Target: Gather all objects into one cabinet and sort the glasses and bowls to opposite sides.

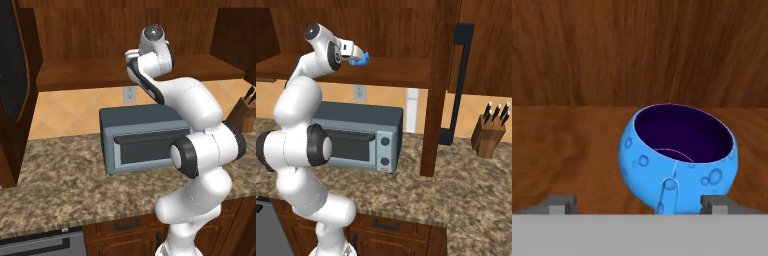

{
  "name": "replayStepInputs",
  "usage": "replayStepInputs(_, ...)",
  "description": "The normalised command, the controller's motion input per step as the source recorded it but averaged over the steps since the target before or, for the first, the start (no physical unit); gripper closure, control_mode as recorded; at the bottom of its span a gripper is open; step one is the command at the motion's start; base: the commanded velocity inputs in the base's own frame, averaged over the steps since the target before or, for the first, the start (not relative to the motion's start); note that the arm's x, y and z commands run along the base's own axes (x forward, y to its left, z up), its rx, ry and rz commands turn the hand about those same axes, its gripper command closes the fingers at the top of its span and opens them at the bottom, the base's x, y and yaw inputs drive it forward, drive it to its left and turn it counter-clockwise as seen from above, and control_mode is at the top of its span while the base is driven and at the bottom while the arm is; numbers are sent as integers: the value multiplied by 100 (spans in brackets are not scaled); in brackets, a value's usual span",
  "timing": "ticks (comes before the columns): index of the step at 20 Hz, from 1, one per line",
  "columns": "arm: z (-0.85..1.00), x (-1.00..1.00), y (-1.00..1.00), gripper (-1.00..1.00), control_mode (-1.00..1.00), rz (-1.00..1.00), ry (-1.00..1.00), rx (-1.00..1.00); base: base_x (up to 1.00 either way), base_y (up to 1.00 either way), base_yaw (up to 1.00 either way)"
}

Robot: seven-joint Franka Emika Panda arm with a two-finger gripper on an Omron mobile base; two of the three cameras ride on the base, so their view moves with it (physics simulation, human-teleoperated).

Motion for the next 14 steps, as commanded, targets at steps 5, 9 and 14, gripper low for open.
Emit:
replayStepInputs(5, -17, 17, -3, 100, -100, -7, 0, 0, 0, 0, 0)
replayStepInputs(9, -15, 0, 0, 100, -100, -11, 0, 0, 0, 0, 0)
replayStepInputs(14, -4, 0, 0, 100, -100, -12, 0, 0, 0, 0, 0)
